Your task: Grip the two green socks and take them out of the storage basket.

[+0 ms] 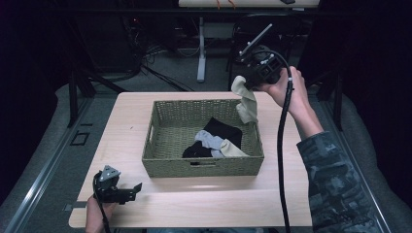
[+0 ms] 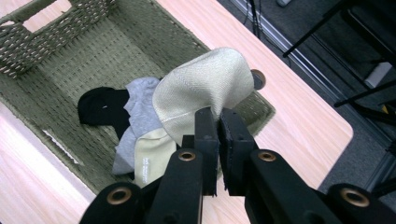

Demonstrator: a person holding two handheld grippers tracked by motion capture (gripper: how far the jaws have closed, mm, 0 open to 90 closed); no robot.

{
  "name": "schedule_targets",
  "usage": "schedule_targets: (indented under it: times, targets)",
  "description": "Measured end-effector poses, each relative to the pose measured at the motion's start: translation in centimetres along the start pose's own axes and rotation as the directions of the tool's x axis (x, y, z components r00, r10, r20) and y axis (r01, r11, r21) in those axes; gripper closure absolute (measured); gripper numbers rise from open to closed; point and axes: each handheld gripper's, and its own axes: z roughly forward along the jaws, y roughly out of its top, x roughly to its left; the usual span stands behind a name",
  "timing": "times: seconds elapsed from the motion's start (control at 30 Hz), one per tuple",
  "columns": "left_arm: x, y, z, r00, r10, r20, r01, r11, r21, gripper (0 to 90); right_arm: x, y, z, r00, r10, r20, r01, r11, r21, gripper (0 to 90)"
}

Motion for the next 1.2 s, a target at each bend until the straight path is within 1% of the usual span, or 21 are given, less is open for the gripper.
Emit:
schedule_targets:
  times: [0.03,0.17,0.3,0.4,0.47,0.6,0.7,0.87,1.1,1.2]
  targets:
    - [0.0,0.0,0.0,1.0,0.0,0.0,0.0,1.0,-0.001,0.1,-0.3,-0.2,-0.2,1.0,-0.002,0.006,0.002,1.0,0.004,86.9]
    - [0.0,0.0,0.0,1.0,-0.006,-0.002,0.006,1.0,-0.004,0.1,-1.2,-1.0,-0.9,0.9996,0.027,0.012,-0.027,1.0,-0.013,86.9]
    - [0.0,0.0,0.0,1.0,-0.003,-0.002,0.003,1.0,-0.002,0.2,-2.1,-1.8,-1.4,0.9985,0.048,0.025,-0.048,0.999,-0.011,86.8]
    - [0.0,0.0,0.1,1.0,-0.002,-0.003,0.002,1.0,-0.002,0.1,-2.9,-2.6,-1.8,0.9968,0.065,0.046,-0.065,0.998,-0.009,86.8]
    - [0.0,0.0,0.1,1.0,-0.004,0.002,0.004,1.0,0.002,0.1,-3.4,-3.3,-1.9,0.9947,0.076,0.069,-0.076,0.997,-0.005,86.8]
    - [0.0,0.0,0.1,1.0,-0.001,0.0,0.001,1.0,0.003,0.1,-4.5,-4.5,-2.0,0.9904,0.1,0.095,-0.101,0.995,0.008,86.8]
    - [0.0,0.1,0.1,1.0,-0.003,0.001,0.003,1.0,0.009,0.1,-5.2,-5.5,-1.8,0.9872,0.117,0.109,-0.12,0.993,0.021,86.8]
    - [0.0,0.0,0.1,1.0,0.001,-0.002,-0.001,1.0,0.008,0.1,-6.2,-7.0,-1.0,0.9831,0.142,0.116,-0.148,0.988,0.041,86.7]
    - [0.0,0.0,0.2,1.0,0.004,-0.003,-0.004,0.9999,0.012,0.2,-7.1,-9.1,0.9,0.9786,0.18,0.099,-0.187,0.98,0.069,86.8]
    - [0.0,0.0,0.2,1.0,0.004,-0.004,-0.004,0.9999,0.012,0.2,-7.4,-9.8,1.7,0.9783,0.184,0.096,-0.192,0.977,0.091,86.7]
